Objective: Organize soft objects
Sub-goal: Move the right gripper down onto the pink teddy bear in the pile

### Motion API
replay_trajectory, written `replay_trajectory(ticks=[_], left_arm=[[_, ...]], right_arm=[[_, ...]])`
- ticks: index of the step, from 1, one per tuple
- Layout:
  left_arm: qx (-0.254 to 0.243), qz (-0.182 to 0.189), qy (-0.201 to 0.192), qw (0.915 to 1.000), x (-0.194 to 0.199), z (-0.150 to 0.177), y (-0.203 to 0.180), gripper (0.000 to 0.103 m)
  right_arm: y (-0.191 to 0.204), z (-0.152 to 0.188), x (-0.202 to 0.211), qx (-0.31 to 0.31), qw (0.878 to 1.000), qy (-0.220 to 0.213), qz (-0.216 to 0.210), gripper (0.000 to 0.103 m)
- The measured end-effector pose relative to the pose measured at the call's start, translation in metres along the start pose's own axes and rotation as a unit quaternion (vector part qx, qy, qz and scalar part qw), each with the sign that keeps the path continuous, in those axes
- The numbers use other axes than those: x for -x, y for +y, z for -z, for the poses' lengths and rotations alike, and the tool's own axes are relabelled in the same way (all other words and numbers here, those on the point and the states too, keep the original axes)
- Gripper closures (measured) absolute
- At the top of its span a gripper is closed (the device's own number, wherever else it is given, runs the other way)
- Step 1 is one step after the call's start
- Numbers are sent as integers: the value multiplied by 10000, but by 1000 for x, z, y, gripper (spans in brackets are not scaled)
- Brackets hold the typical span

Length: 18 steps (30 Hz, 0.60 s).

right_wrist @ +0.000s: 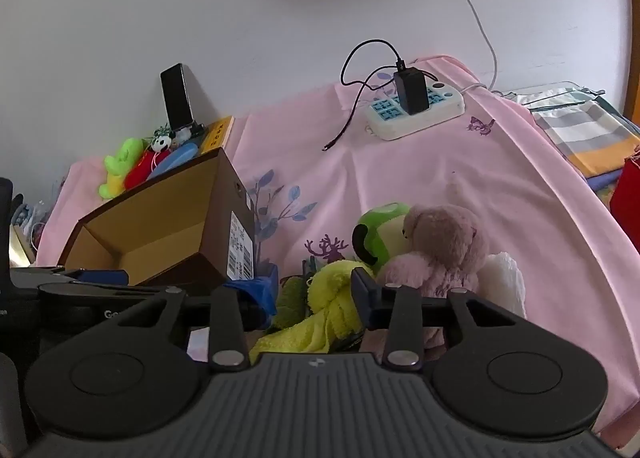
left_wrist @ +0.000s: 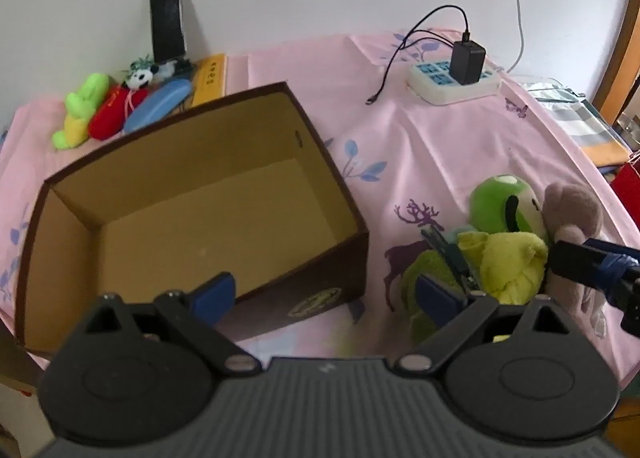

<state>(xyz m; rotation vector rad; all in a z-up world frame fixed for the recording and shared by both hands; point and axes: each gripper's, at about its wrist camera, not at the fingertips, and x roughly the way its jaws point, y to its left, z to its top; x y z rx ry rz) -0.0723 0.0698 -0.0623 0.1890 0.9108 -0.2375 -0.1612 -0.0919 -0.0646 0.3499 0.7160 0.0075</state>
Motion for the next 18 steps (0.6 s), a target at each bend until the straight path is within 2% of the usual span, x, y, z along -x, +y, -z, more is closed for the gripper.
replay_trajectory(ticks=[11,15,18], left_arm=[[-57,48,-100,9999,-8,-3,-15,7],[-208,410,-265,9986,-4,2,-19,7],[-204,934,-282,9950,-1,10,-20,7]], right_arm=[[-27,-18,-15,38,9992,220,-342,84],[-38,-26,-21,111,9980,341,-529,85],[-48,-32,-27,-21,9960,520,-721,85]])
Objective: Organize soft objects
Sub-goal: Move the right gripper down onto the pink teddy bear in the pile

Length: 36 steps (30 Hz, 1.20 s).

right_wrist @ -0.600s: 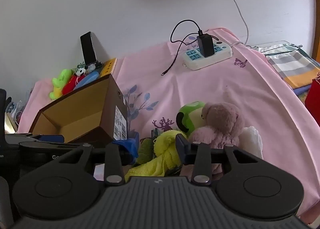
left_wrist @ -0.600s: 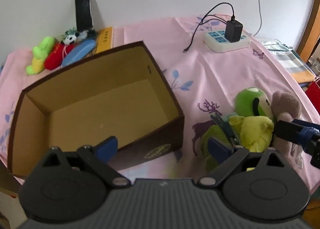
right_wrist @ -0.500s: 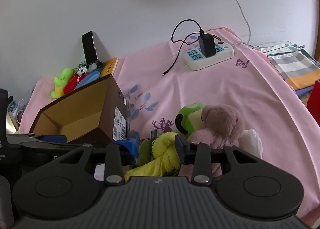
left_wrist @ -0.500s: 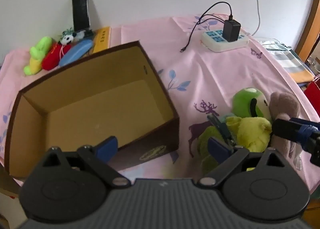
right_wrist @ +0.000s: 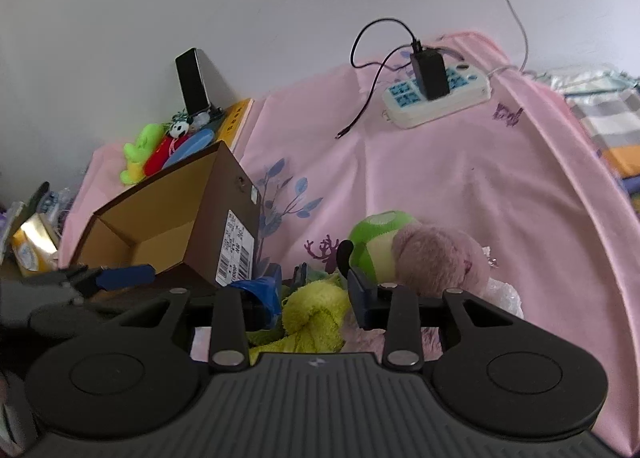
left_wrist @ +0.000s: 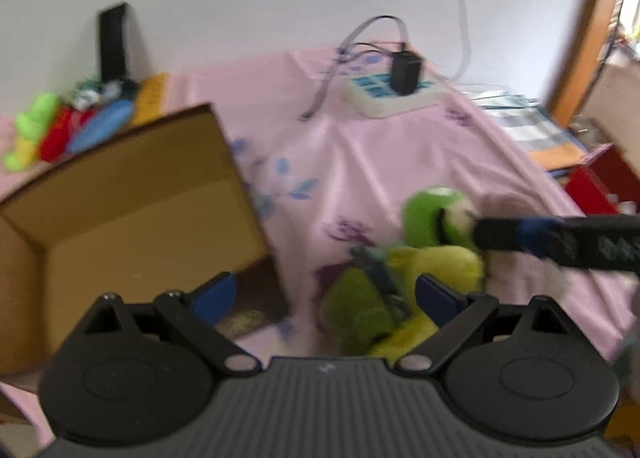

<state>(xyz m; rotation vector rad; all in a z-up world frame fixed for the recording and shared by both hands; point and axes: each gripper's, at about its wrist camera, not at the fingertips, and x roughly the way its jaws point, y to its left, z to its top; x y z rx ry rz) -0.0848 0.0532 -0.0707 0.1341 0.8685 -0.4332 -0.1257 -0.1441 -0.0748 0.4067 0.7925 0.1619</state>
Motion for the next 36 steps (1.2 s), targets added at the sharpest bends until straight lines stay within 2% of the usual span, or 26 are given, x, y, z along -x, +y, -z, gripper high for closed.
replay_trajectory(ticks=[2,4,6,9,10,11,12,14,16,17,18,21,25,28,32,36], left_arm=[[148,351,31,9993,-1,6,-1,7],[235,690,16,9973,-1,13,-5,8],[252,818,-32,9963,-3,17,-14,9],[198,823,-78,9964,-10,19,-28,13],[177,821,-66,9964,-14,20,-33,18],[160,839,-40,9963,-15,21,-35,34],[153,799,11,9967,-21,21,-39,40],[221,707,102,9972,-28,20,-39,41],[315,644,150,9973,-35,22,-40,52],[334,631,162,9973,-38,22,-40,59],[360,666,180,9970,-39,22,-40,74],[419,649,219,9968,-41,27,-41,96],[536,777,44,9955,-35,27,-36,101],[494,1033,-198,9932,-24,21,-28,103],[73,1123,-191,9935,-20,22,-25,103],[-9,1330,-87,9911,-22,27,-11,103]], right_arm=[[-8,-4,-4,-128,9997,141,-169,85],[-13,-8,-7,-207,9982,119,-544,85],[-13,-11,-12,-58,9973,269,-684,85],[-10,-13,-23,330,9962,602,-528,85],[-11,-13,-28,415,9953,758,-429,85],[-12,-12,-32,444,9940,897,-441,84],[-14,-11,-36,479,9926,1009,-471,85],[-18,-12,-40,495,9906,1128,-587,85],[-18,-14,-43,582,9892,1160,-688,85],[-18,-14,-44,636,9884,1167,-732,85],[-17,-14,-45,692,9881,1118,-795,85],[-18,-15,-49,783,9865,1158,-856,85],[-17,-16,-50,915,9845,1241,-831,85],[-18,-16,-48,794,9853,1240,-862,84],[-19,-19,-42,408,9898,1143,-741,84],[-18,-22,-28,187,9940,873,-632,84]])
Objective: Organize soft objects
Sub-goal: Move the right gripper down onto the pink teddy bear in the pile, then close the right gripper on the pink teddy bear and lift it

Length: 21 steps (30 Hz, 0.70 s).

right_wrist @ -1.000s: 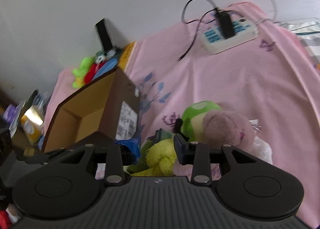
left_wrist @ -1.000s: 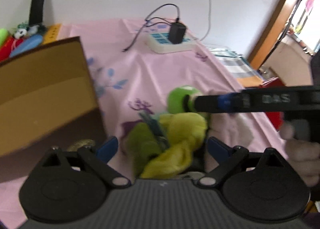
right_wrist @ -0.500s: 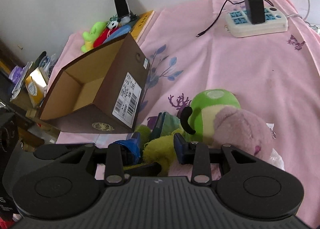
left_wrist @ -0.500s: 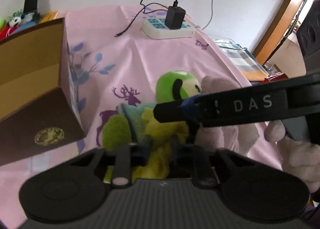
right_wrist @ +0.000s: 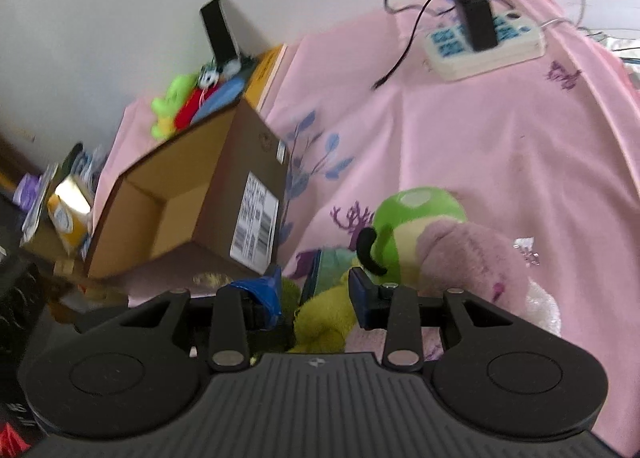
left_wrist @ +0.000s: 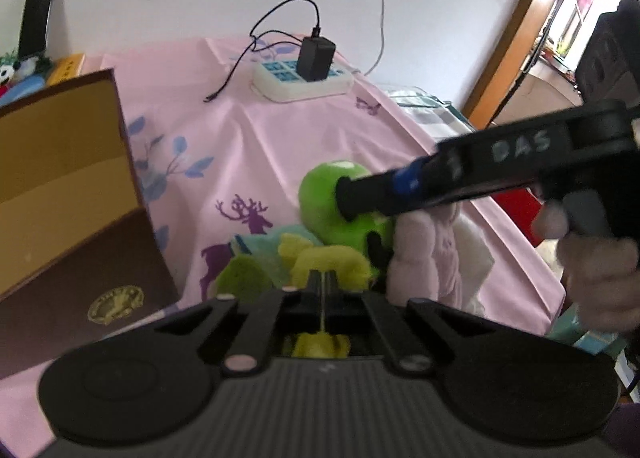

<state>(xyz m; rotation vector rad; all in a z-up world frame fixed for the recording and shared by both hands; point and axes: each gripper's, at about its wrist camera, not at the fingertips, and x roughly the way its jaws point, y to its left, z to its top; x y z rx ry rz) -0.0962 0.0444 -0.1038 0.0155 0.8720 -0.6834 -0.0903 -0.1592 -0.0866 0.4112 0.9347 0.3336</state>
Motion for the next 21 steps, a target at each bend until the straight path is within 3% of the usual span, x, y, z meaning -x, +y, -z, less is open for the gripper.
replay_trajectory(ticks=[4,5,6,11,17,21], left_arm=[[-163,281,109,9994,-4,6,4,98],[-235,294,149,9992,-6,7,3,82],[-273,239,177,9992,-7,7,3,54],[-364,644,-178,9971,10,-2,1,51],[-672,1155,-246,9907,1,-25,-27,46],[-1012,1092,-28,9888,-26,-33,-53,45]], right_arm=[[4,5,1,-148,9998,47,118,83],[6,6,0,-160,9997,46,164,83],[7,7,-1,-169,9996,37,218,83],[2,14,23,-502,9975,-427,270,83],[-24,24,61,-1052,9791,-1243,1218,83],[-50,35,62,-1730,9717,-1117,1158,79]])
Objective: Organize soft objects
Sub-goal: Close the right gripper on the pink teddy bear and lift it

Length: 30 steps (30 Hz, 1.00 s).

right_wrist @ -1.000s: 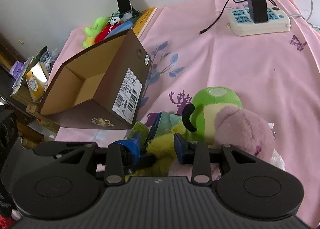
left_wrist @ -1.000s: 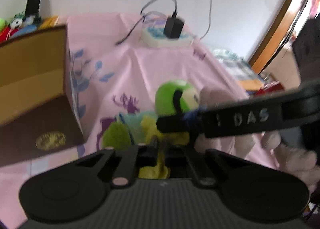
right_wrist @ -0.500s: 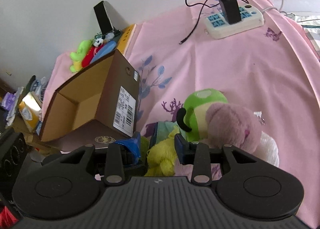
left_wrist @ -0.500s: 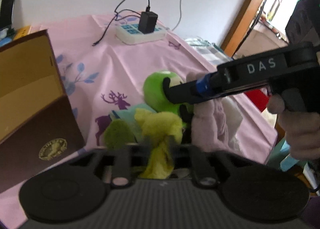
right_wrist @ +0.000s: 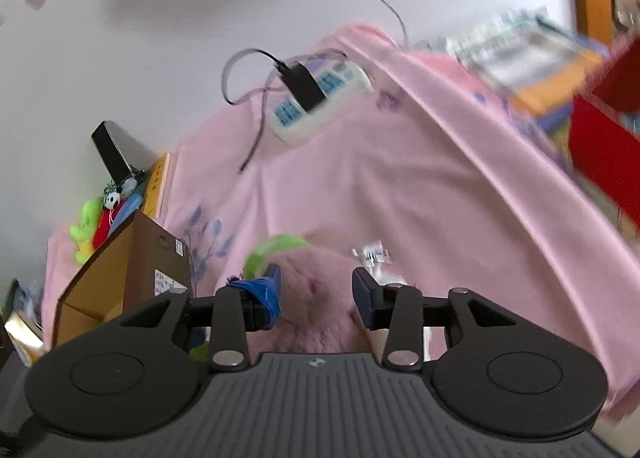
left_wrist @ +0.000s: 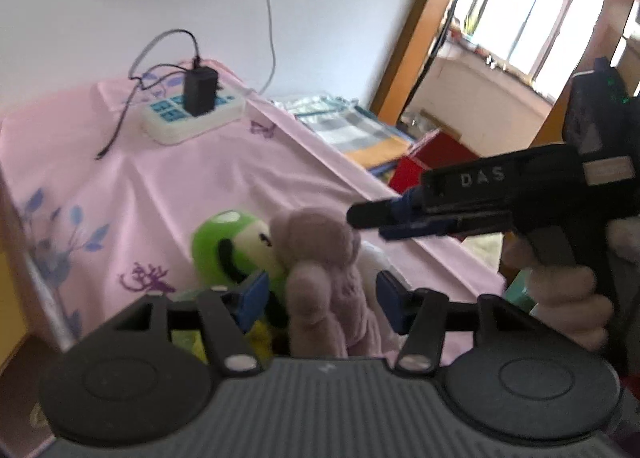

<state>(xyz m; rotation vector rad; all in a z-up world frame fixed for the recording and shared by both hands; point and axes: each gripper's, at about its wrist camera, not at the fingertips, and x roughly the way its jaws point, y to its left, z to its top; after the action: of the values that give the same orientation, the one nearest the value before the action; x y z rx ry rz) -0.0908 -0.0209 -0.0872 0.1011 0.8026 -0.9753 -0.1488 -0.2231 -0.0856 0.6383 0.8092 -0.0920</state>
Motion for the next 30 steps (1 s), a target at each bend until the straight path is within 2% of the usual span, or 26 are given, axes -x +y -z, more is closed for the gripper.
replay_trajectory(ticks=[4,6,8,12,13,14,15,19,23,25,26,28,30], left_arm=[[25,-28,371,9993,-28,-1,-1,45],[145,39,399,9991,-32,0,1,57],[141,-30,350,9993,-32,0,0,61],[178,45,147,9997,-17,-4,0,70],[179,155,47,9997,-10,-5,-1,77],[188,291,-86,9994,-2,-8,-3,88],[176,326,-241,9990,7,-12,-6,93],[169,130,-584,9981,25,-19,-3,93],[323,150,-373,9987,26,-9,13,90],[378,169,-228,9989,24,0,17,65],[403,181,-210,9988,24,4,17,44],[364,286,-209,9987,23,8,14,44],[239,333,-155,9990,17,6,8,42]], right_arm=[[-10,11,-18,-371,9968,495,-503,79],[-8,18,-27,-398,9964,534,-520,77],[-1,20,-30,-272,9974,450,-493,77],[3,15,-20,77,9964,438,-716,82],[2,13,-16,66,9951,430,-883,84],[3,11,-12,59,9928,412,-1127,84],[7,10,-5,107,9917,308,-1240,84],[34,4,12,641,9875,-77,-1441,84],[41,2,8,723,9861,-76,-1497,85],[35,1,9,602,9891,-125,-1340,85],[33,0,11,570,9910,-178,-1200,85],[28,-1,13,548,9943,-232,-885,85],[21,-1,10,505,9965,-99,-657,84]])
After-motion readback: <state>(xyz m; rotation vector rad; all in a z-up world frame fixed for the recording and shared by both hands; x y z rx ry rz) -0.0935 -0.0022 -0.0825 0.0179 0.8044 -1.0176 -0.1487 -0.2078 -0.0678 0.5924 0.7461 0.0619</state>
